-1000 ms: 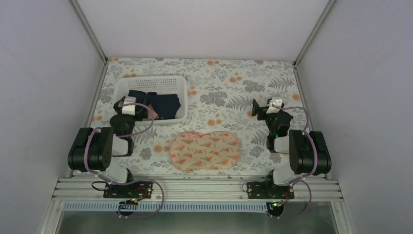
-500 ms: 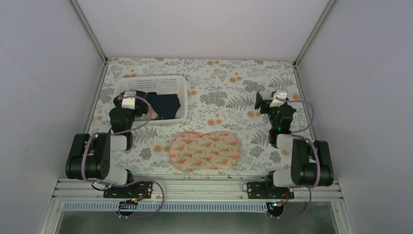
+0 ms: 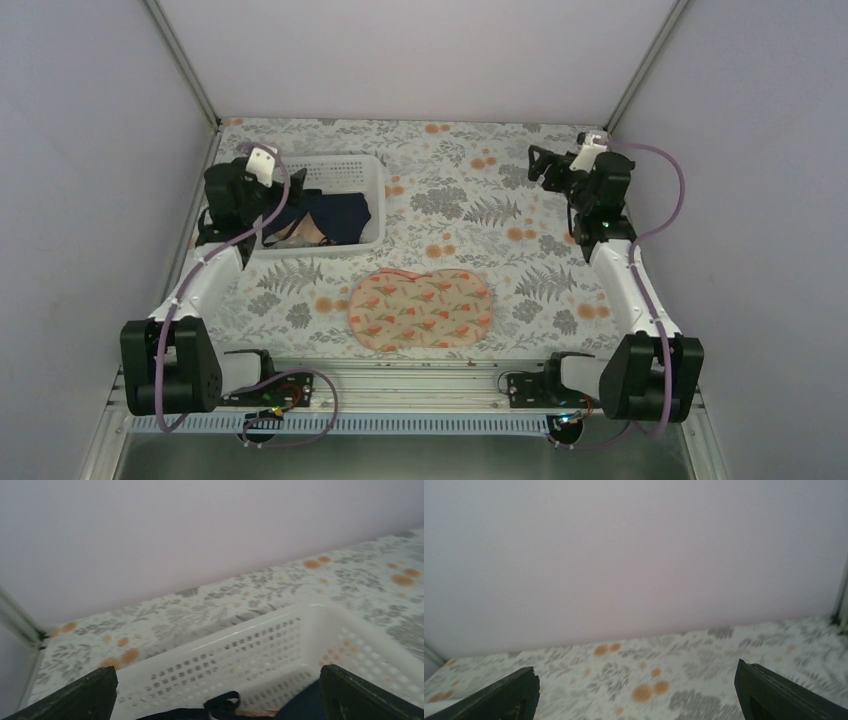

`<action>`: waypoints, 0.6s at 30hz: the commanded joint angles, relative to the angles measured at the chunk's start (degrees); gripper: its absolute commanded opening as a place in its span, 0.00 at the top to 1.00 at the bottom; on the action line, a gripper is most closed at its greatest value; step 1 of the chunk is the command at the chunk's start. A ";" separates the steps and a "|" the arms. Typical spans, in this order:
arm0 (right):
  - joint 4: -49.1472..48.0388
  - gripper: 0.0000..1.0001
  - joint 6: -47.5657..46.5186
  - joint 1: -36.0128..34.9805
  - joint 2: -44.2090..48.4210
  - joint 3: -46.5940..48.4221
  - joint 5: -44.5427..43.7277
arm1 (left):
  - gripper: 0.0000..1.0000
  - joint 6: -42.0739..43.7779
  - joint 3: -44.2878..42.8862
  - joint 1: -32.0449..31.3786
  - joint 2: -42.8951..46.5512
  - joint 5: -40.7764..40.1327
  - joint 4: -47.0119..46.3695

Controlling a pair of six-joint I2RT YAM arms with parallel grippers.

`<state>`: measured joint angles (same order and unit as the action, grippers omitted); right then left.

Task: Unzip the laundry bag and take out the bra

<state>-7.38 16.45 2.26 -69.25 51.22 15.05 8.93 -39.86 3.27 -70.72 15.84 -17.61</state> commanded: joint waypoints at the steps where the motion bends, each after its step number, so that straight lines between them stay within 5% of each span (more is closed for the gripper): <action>1: 21.98 0.00 3.83 -1.41 -0.75 3.47 4.15 | 0.00 4.41 -11.44 0.29 1.73 11.03 25.64; 5: 26.27 0.00 3.47 -2.49 -0.15 2.96 6.49 | 0.00 11.94 -22.35 -0.88 3.25 24.41 43.51; 8: 27.05 0.00 3.24 -4.37 0.13 1.60 7.78 | 0.00 16.48 -25.25 -8.49 5.99 25.17 52.61; 14: 26.27 0.00 2.56 -6.85 0.06 -1.74 11.60 | 0.00 22.72 -26.91 -33.97 5.53 8.20 63.25; 18: 24.99 0.00 2.36 -6.93 0.88 -4.46 12.20 | 0.02 26.72 -27.24 -49.51 -2.54 -5.66 61.84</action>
<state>17.91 18.92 -4.47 -69.58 49.19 24.77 30.06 -66.24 -35.55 -66.57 25.78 39.48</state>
